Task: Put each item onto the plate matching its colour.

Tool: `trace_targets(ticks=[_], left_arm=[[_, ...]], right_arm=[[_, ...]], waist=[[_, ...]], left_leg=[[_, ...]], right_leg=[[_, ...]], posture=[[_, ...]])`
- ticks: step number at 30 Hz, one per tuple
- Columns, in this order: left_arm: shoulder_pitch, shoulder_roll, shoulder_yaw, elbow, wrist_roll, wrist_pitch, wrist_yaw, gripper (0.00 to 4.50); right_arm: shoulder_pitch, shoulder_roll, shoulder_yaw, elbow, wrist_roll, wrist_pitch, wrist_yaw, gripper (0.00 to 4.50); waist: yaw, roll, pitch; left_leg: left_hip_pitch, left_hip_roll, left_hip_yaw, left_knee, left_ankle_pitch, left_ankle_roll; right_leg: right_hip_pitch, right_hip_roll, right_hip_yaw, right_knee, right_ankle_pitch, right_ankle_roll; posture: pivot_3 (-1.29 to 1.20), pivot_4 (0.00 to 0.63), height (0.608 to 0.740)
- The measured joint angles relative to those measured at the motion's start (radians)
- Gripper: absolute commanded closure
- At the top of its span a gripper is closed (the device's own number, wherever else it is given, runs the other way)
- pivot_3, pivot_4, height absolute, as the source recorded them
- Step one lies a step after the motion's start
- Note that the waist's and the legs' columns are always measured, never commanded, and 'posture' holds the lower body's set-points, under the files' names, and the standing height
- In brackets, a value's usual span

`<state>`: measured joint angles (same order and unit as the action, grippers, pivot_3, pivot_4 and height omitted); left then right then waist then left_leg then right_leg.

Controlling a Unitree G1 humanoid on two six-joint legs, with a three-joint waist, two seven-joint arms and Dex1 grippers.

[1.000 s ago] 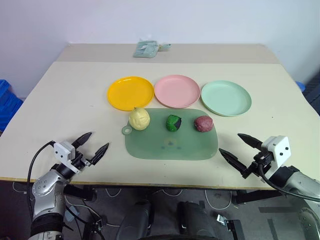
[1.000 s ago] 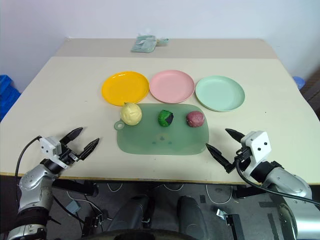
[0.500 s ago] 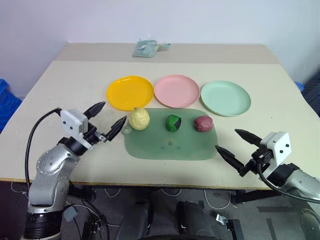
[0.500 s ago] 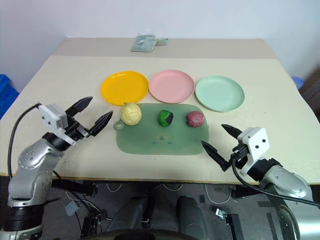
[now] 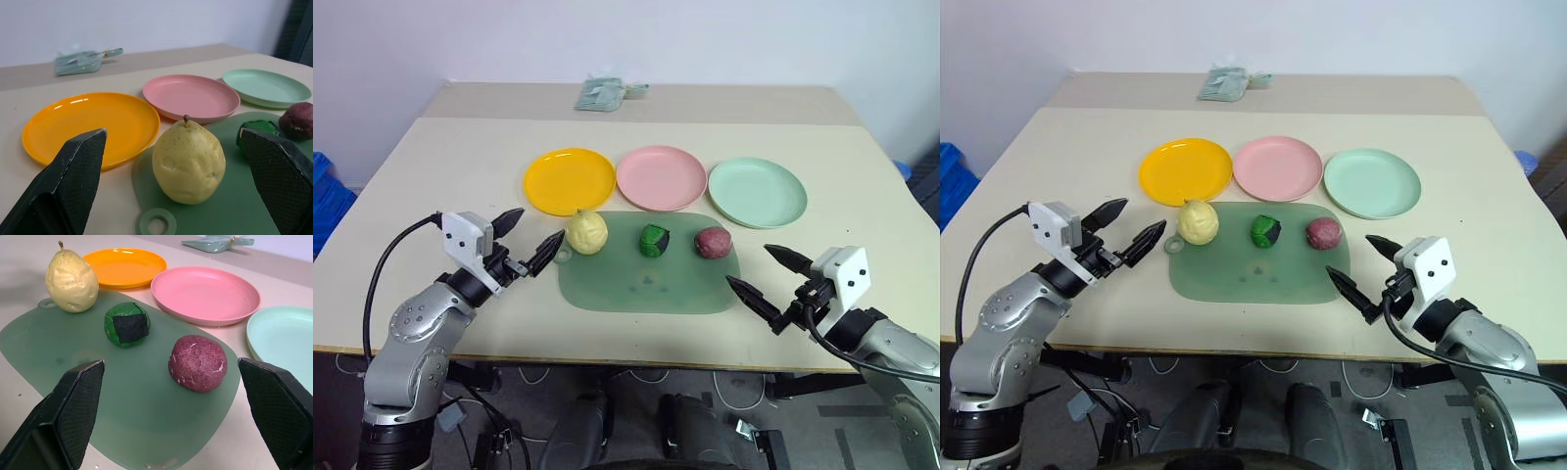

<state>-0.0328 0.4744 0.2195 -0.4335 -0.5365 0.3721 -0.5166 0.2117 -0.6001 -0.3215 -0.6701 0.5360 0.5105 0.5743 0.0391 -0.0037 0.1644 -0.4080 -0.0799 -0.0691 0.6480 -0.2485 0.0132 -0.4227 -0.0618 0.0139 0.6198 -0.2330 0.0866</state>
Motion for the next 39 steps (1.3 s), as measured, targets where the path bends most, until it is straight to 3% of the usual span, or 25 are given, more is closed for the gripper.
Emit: trace_targets(ticks=[16, 27, 39], left_arm=[[-0.111, -0.065, -0.056, 0.086, 0.037, 0.135, 0.128, 0.0], [-0.153, -0.098, -0.118, 0.131, 0.068, 0.15, 0.132, 0.0], [-0.242, -0.11, -0.147, 0.227, 0.112, 0.132, 0.105, 0.0]], right_arm=[[-0.077, -0.009, 0.037, -0.025, 0.094, -0.081, 0.159, 0.05], [-0.22, -0.006, 0.197, -0.023, 0.018, -0.059, 0.077, 0.05], [-0.24, 0.013, 0.265, -0.049, -0.012, -0.023, -0.017, 0.05]], waist=[[0.0, 0.0, 0.0], [0.0, 0.0, 0.0], [0.001, 0.0, 0.0]], left_leg=[[0.0, 0.0, 0.0, 0.0, 0.0, 0.0], [0.0, 0.0, 0.0, 0.0, 0.0, 0.0], [0.0, 0.0, 0.0, 0.0, 0.0, 0.0]], right_leg=[[0.0, 0.0, 0.0, 0.001, 0.0, 0.0], [-0.001, 0.0, 0.0, 0.001, 0.0, 0.0], [-0.001, 0.0, 0.0, 0.001, 0.001, 0.0]], posture=[[0.0, 0.15, 0.74], [0.0, 0.15, 0.74], [0.0, 0.15, 0.74]])
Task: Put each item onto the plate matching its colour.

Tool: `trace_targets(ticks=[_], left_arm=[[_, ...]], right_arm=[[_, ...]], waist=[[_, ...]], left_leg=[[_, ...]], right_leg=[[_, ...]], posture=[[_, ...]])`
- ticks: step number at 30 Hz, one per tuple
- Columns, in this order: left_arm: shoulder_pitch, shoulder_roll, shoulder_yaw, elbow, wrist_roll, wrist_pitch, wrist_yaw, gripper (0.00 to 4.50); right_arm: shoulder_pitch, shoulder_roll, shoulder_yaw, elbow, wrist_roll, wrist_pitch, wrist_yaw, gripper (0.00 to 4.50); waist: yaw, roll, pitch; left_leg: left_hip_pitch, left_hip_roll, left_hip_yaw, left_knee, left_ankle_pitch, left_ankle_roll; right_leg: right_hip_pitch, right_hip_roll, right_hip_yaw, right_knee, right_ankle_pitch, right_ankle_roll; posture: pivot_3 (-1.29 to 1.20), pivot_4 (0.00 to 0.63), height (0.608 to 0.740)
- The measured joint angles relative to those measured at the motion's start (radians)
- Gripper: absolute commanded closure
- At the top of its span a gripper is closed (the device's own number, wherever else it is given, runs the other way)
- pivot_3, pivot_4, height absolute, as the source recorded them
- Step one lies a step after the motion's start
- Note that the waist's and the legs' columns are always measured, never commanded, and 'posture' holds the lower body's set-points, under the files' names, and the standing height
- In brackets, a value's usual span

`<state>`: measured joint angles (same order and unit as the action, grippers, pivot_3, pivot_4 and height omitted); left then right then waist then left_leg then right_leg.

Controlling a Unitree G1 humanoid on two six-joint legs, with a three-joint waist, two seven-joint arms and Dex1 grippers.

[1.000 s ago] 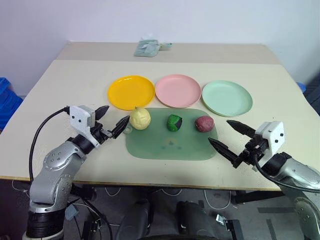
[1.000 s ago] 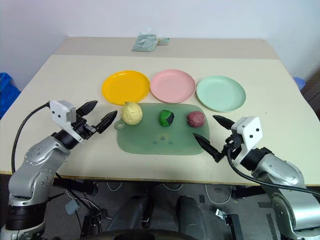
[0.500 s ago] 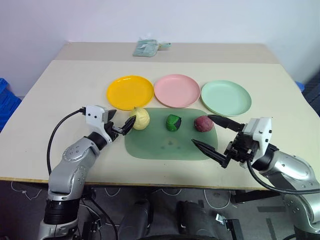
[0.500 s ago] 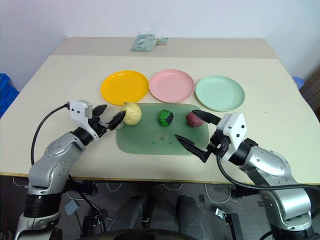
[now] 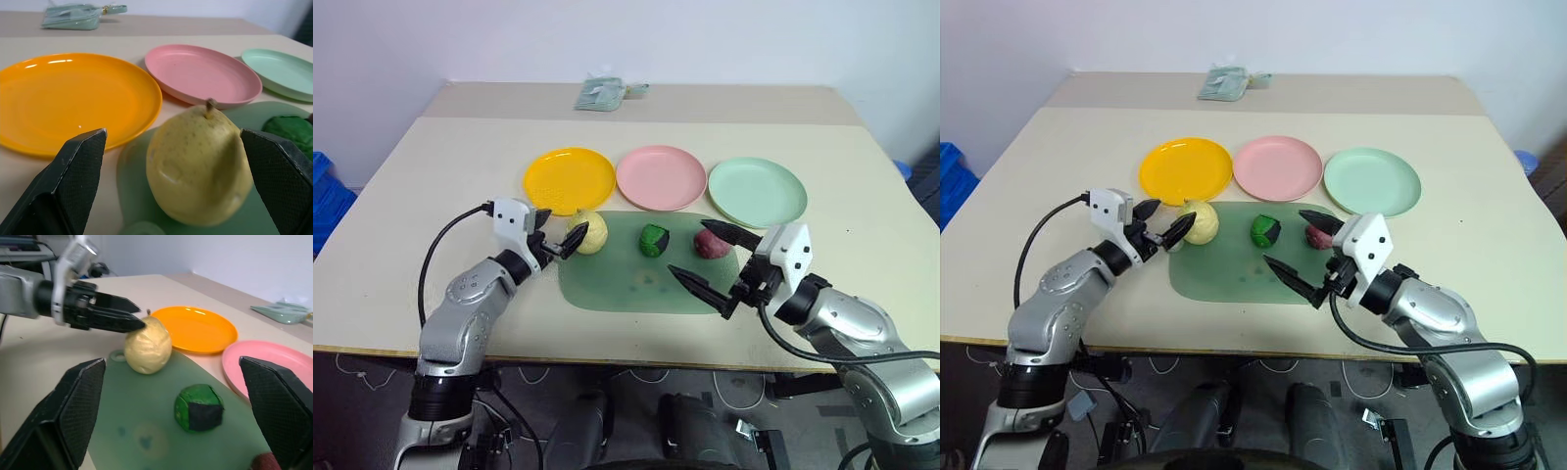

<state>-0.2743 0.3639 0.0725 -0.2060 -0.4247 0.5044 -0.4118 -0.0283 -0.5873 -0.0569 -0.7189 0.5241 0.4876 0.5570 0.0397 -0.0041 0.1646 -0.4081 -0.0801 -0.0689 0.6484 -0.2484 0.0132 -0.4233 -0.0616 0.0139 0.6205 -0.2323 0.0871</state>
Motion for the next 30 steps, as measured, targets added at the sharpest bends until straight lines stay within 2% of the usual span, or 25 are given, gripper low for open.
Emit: trace_targets(ticks=[2, 3, 5, 8, 9, 14, 19, 22, 24, 30], left_arm=[[-0.008, -0.006, -0.013, 0.023, 0.011, -0.012, -0.003, 0.0], [-0.013, -0.01, -0.018, 0.037, 0.017, -0.016, -0.006, 0.26], [-0.015, -0.013, -0.027, 0.055, 0.025, -0.021, -0.017, 0.9], [-0.022, -0.02, -0.039, 0.07, 0.044, -0.043, -0.022, 2.21], [-0.024, -0.023, -0.042, 0.075, 0.048, -0.05, -0.021, 2.36], [-0.031, -0.029, -0.045, 0.082, 0.066, -0.06, -0.021, 2.38], [-0.044, -0.052, -0.024, 0.087, 0.061, -0.06, -0.002, 2.38], [-0.133, -0.06, 0.012, 0.147, 0.102, -0.089, 0.083, 2.38], [-0.201, -0.06, 0.041, 0.208, 0.144, -0.122, 0.143, 2.38], [-0.451, -0.083, 0.056, 0.621, 0.269, -0.307, 0.271, 2.38]], right_arm=[[0.0, 0.0, 0.001, -0.014, 0.001, 0.007, -0.009, 0.05], [0.001, -0.001, 0.0, -0.022, 0.001, 0.009, -0.013, 0.01], [0.009, -0.002, -0.007, -0.036, 0.006, 0.009, -0.016, 0.0], [0.042, -0.013, -0.043, -0.045, 0.015, 0.009, -0.011, 0.0], [0.052, -0.016, -0.052, -0.047, 0.019, 0.008, -0.009, 0.0], [0.075, -0.018, -0.064, -0.071, 0.029, 0.008, -0.01, 0.0], [-0.02, -0.017, -0.045, -0.054, 0.029, 0.03, -0.025, 0.0], [-0.091, -0.013, -0.022, -0.014, 0.028, 0.05, -0.033, 0.0], [-0.115, -0.011, -0.014, 0.008, 0.027, 0.055, -0.038, 0.0], [-0.174, -0.014, -0.01, 0.169, 0.009, 0.017, 0.025, 0.0]], waist=[[0.0, 0.0, 0.0], [0.0, 0.0, 0.0], [-0.001, 0.0, 0.0], [0.001, 0.0, 0.0], [0.001, 0.0, 0.0], [-0.002, 0.0, 0.0], [-0.001, -0.001, 0.0], [0.002, -0.001, 0.0], [0.001, -0.001, 0.0], [0.001, -0.003, 0.001]], left_leg=[[0.0, 0.0, 0.0, 0.0, 0.0, 0.0], [0.0, 0.0, 0.0, 0.0, 0.0, 0.0], [0.0, 0.0, 0.0, 0.0, 0.0, 0.0], [0.0, 0.0, 0.0, 0.0, 0.0, 0.0], [0.0, 0.0, 0.0, 0.0, 0.0, 0.0], [0.0, 0.0, 0.0, 0.0, 0.0, 0.0], [0.0, 0.0, 0.0, 0.0, 0.0, 0.0], [0.0, 0.0, 0.0, 0.001, 0.0, 0.0], [0.0, 0.0, 0.0, 0.001, 0.0, 0.0], [0.0, -0.002, 0.001, 0.001, 0.0, 0.001]], right_leg=[[0.0, 0.0, 0.0, 0.0, 0.0, 0.001], [0.0, 0.0, 0.0, 0.0, 0.001, 0.002], [0.0, 0.0, 0.0, 0.0, 0.001, 0.002], [0.0, 0.0, 0.0, 0.0, 0.001, 0.002], [0.0, 0.0, 0.0, 0.0, 0.001, 0.002], [0.0, 0.0, 0.0, 0.0, 0.001, 0.002], [0.0, 0.0, 0.0, 0.0, 0.001, 0.002], [0.0, 0.0, 0.0, 0.001, 0.002, 0.003], [0.0, 0.0, 0.0, 0.0, 0.002, 0.003], [0.0, 0.0, 0.0, 0.0, 0.005, 0.009]], posture=[[0.0, 0.15, 0.74], [0.0, 0.15, 0.74], [0.0, 0.15, 0.74], [0.0, 0.15, 0.74], [0.0, 0.15, 0.74], [0.0, 0.15, 0.74], [0.0, 0.15, 0.74], [0.0, 0.15, 0.74], [0.0, 0.15, 0.74], [0.0, 0.15, 0.74]])
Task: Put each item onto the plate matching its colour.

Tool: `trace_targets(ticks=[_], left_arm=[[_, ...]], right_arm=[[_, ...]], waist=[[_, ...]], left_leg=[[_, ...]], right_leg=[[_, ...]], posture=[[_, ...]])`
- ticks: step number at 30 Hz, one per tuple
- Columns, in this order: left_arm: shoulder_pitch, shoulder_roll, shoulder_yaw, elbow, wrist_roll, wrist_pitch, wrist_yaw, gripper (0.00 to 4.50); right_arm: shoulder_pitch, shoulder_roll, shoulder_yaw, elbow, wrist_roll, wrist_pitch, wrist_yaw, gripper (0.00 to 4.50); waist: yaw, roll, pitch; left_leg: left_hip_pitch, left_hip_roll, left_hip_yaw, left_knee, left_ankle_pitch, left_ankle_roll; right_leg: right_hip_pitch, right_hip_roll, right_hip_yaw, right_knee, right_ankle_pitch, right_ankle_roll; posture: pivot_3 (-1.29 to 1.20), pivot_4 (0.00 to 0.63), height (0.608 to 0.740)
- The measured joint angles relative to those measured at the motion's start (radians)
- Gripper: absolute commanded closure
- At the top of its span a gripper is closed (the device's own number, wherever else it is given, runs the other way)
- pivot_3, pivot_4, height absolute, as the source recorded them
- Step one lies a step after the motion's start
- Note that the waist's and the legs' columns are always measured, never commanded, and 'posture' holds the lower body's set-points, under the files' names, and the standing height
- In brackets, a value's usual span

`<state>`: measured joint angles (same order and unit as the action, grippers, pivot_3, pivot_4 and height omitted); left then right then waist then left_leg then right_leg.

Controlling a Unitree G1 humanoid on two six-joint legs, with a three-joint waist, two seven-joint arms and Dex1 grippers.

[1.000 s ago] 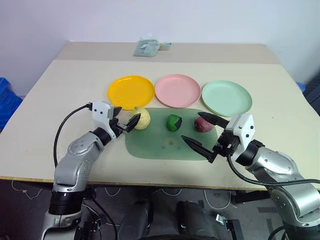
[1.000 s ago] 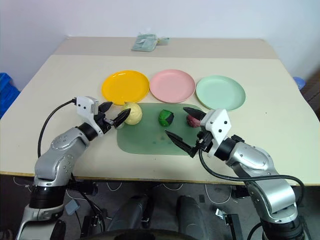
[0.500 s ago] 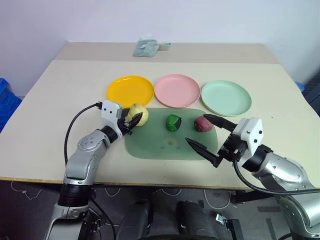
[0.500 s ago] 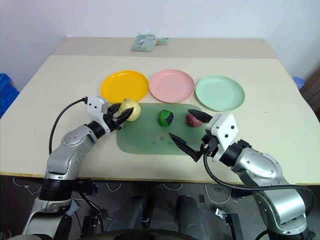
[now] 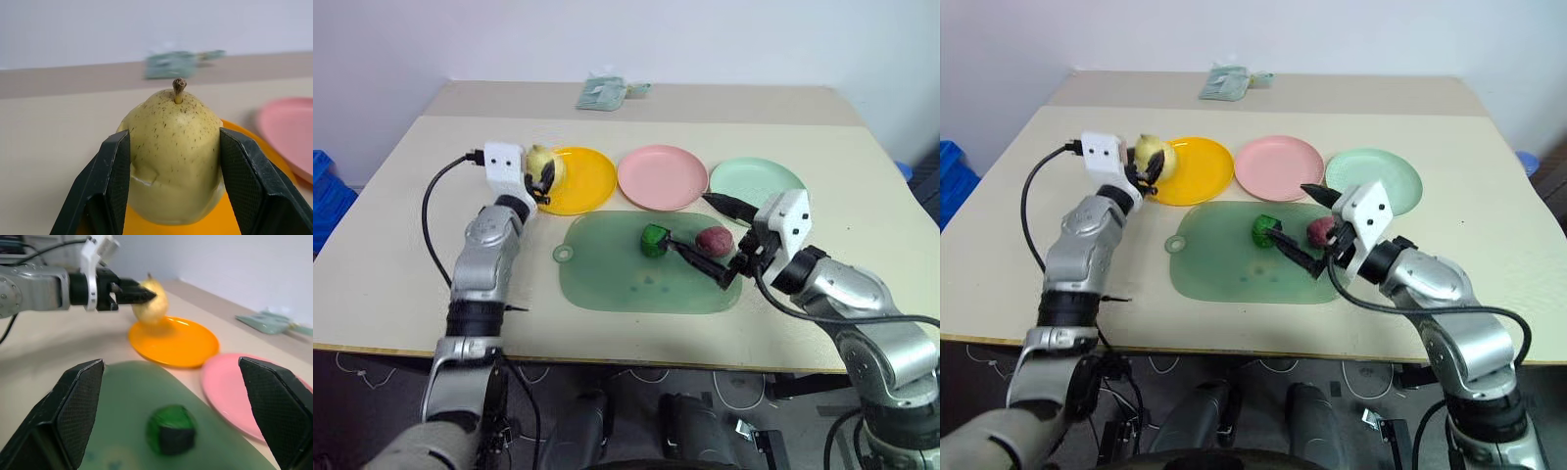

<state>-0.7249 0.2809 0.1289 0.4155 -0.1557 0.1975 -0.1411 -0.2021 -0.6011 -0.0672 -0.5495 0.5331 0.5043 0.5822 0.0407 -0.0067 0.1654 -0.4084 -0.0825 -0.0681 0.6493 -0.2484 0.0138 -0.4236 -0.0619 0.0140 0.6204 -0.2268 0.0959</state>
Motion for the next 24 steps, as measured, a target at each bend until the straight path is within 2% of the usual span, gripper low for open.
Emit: trace_targets(ticks=[2, 7, 11, 14, 17, 20, 24], left_arm=[[-0.06, -0.018, -0.001, 0.13, 0.026, -0.059, 0.015, 2.38], [-0.174, -0.07, -0.011, 0.374, 0.057, -0.181, 0.007, 0.04], [-0.187, -0.096, -0.011, 0.397, 0.051, -0.216, -0.032, 0.04], [-0.148, -0.096, -0.004, 0.308, 0.02, -0.198, -0.078, 0.04], [-0.056, -0.091, -0.017, 0.096, -0.054, -0.097, -0.194, 0.04], [0.05, -0.054, -0.083, -0.132, -0.114, 0.026, -0.343, 0.04], [0.125, -0.015, -0.145, -0.291, -0.181, 0.145, -0.484, 0.04]], right_arm=[[0.0, -0.001, -0.004, 0.026, -0.006, -0.02, 0.018, 0.0], [0.003, -0.002, -0.011, 0.046, -0.019, -0.06, 0.045, 0.0], [0.031, -0.004, -0.03, 0.046, -0.024, -0.079, 0.052, 0.0], [0.075, -0.004, -0.033, 0.047, -0.043, -0.097, 0.052, 0.0], [0.118, 0.008, -0.034, 0.05, -0.06, -0.127, 0.052, 0.0], [0.148, 0.025, -0.03, 0.072, -0.081, -0.173, 0.059, 0.0], [0.169, 0.04, -0.028, 0.114, -0.1, -0.226, 0.074, 0.0]], waist=[[-0.001, 0.0, 0.0], [-0.001, 0.0, 0.0], [-0.004, 0.0, 0.0], [-0.004, 0.0, 0.0], [-0.004, 0.0, 0.0], [-0.004, 0.0, 0.0], [-0.003, 0.0, 0.0]], left_leg=[[0.0, 0.0, 0.001, 0.0, 0.0, 0.001], [-0.001, -0.001, 0.001, 0.0, -0.001, 0.001], [-0.001, 0.0, 0.002, -0.001, -0.001, 0.001], [-0.001, 0.0, 0.002, -0.001, -0.001, 0.001], [-0.001, 0.0, 0.003, 0.0, -0.001, 0.001], [0.0, 0.0, 0.004, 0.0, -0.001, 0.001], [0.001, 0.0, 0.004, 0.001, 0.0, 0.0]], right_leg=[[-0.001, 0.0, 0.0, 0.0, 0.0, 0.001], [-0.001, -0.001, 0.001, 0.0, 0.001, 0.001], [-0.002, -0.001, 0.002, 0.001, 0.001, 0.001], [-0.003, -0.001, 0.003, 0.002, 0.001, 0.001], [-0.003, -0.001, 0.004, 0.003, 0.001, 0.001], [-0.003, -0.001, 0.005, 0.005, 0.001, 0.001], [-0.003, -0.001, 0.005, 0.006, 0.001, 0.0]], posture=[[0.0, 0.15, 0.74], [0.0, 0.15, 0.74], [0.0, 0.15, 0.74], [0.0, 0.15, 0.74], [0.0, 0.15, 0.74], [0.0, 0.15, 0.74], [0.0, 0.15, 0.74]])
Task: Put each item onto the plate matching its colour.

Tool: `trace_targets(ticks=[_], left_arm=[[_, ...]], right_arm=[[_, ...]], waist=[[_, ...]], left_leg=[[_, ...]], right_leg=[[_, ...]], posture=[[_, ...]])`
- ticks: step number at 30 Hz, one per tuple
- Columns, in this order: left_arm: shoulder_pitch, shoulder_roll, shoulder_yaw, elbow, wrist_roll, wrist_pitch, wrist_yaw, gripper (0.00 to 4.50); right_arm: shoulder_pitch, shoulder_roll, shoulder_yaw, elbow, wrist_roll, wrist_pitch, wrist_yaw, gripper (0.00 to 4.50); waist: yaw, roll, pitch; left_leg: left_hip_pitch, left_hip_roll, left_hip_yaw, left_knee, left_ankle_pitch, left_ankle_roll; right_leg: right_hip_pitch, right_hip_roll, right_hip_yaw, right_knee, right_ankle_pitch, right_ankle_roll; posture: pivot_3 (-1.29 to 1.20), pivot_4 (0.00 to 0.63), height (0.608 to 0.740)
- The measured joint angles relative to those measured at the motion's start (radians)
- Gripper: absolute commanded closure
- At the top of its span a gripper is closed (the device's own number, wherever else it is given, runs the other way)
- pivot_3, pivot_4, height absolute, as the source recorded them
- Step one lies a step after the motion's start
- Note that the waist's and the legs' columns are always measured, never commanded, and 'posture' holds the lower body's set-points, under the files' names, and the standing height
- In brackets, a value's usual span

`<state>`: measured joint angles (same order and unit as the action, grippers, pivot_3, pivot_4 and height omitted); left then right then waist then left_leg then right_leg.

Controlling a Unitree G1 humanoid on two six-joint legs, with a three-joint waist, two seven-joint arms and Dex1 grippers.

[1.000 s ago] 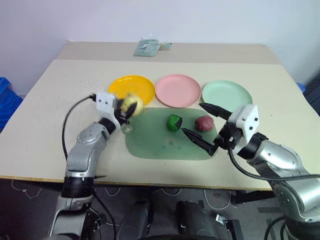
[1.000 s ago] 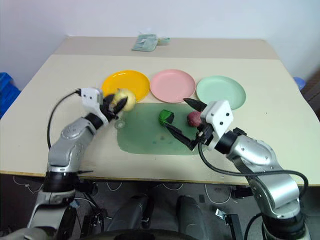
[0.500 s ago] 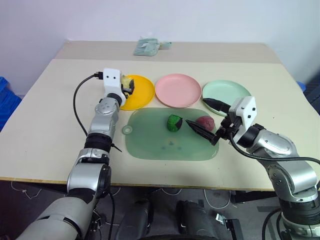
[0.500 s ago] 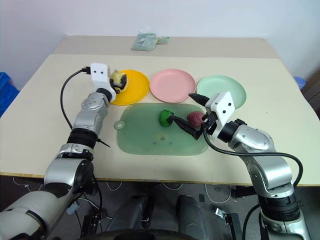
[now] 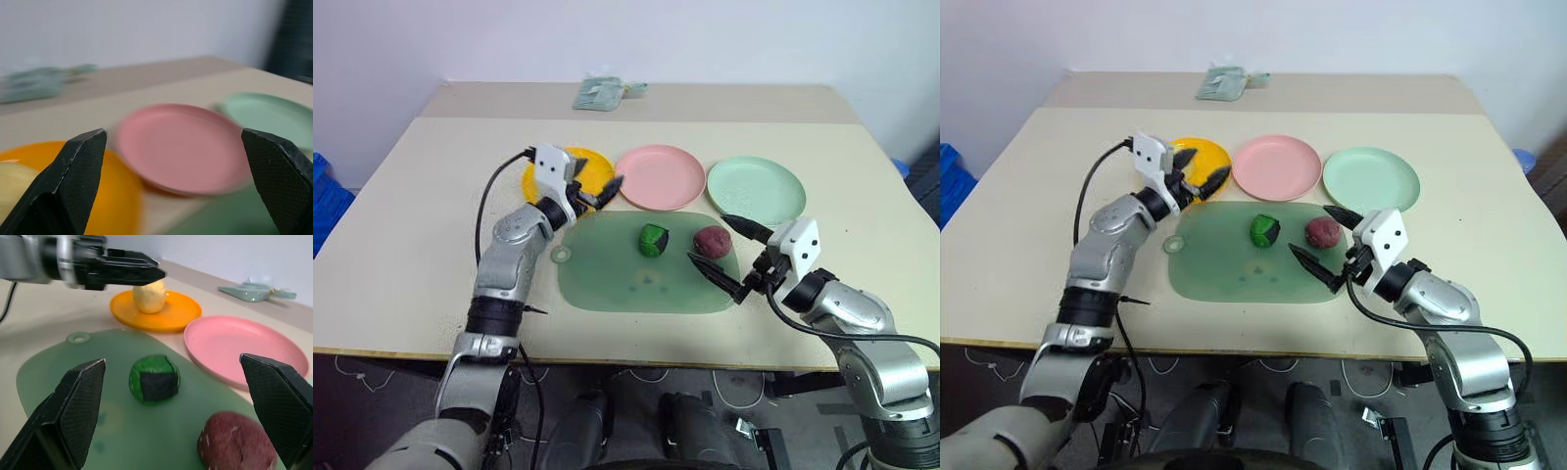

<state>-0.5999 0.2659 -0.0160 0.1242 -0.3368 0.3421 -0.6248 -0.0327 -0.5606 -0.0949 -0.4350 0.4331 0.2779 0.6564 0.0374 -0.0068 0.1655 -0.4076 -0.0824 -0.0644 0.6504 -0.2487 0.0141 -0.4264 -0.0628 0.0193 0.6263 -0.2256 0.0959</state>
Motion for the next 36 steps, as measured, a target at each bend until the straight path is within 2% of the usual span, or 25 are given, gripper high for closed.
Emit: trace_targets(ticks=[8, 12, 16, 21, 27, 36], left_arm=[[0.006, 0.025, -0.017, -0.036, -0.028, 0.07, -0.077, 0.04], [0.129, 0.167, 0.0, -0.173, -0.073, 0.067, -0.209, 0.04], [0.289, 0.319, 0.039, -0.289, -0.124, 0.041, -0.364, 0.04], [0.384, 0.421, 0.149, -0.371, -0.203, 0.041, -0.452, 0.04], [0.508, 0.472, 0.206, -0.443, -0.263, 0.038, -0.507, 0.04], [0.603, 0.474, 0.242, -0.53, -0.285, 0.024, -0.49, 0.04]], right_arm=[[0.0, 0.011, 0.023, 0.051, -0.029, -0.062, 0.036, 0.0], [-0.098, 0.035, 0.113, 0.096, -0.079, -0.016, 0.02, 0.0], [-0.19, 0.06, 0.183, 0.142, -0.133, 0.075, -0.013, 0.0], [-0.276, 0.11, 0.259, 0.187, -0.154, 0.127, -0.01, 0.0], [-0.339, 0.15, 0.306, 0.263, -0.177, 0.154, -0.001, 0.0], [-0.426, 0.196, 0.325, 0.431, -0.263, 0.131, -0.025, 0.0]], waist=[[-0.004, 0.0, 0.0], [-0.036, 0.0, 0.0], [-0.034, 0.0, 0.0], [-0.024, 0.001, 0.0], [-0.027, 0.001, 0.0], [-0.031, 0.001, 0.0]], left_leg=[[0.0, 0.0, 0.0, 0.0, 0.0, 0.0], [0.001, 0.002, 0.003, -0.003, 0.0, 0.0], [0.001, 0.002, 0.003, -0.003, 0.0, -0.001], [0.0, 0.002, 0.003, -0.002, 0.0, 0.0], [0.0, 0.002, 0.003, -0.003, 0.0, 0.0], [0.001, 0.002, 0.003, -0.004, 0.0, 0.0]], right_leg=[[0.0, 0.001, 0.0, 0.0, 0.0, 0.0], [-0.003, 0.001, 0.003, 0.002, -0.001, -0.002], [-0.004, 0.001, 0.002, 0.002, -0.003, -0.006], [-0.002, 0.0, 0.002, 0.001, -0.004, -0.007], [-0.003, 0.0, 0.002, 0.001, -0.004, -0.007], [-0.003, 0.001, 0.002, 0.001, -0.003, -0.007]], posture=[[0.0, 0.15, 0.74], [0.0, 0.15, 0.74], [0.0, 0.15, 0.74], [0.0, 0.15, 0.74], [0.0, 0.15, 0.74], [0.0, 0.15, 0.74]])
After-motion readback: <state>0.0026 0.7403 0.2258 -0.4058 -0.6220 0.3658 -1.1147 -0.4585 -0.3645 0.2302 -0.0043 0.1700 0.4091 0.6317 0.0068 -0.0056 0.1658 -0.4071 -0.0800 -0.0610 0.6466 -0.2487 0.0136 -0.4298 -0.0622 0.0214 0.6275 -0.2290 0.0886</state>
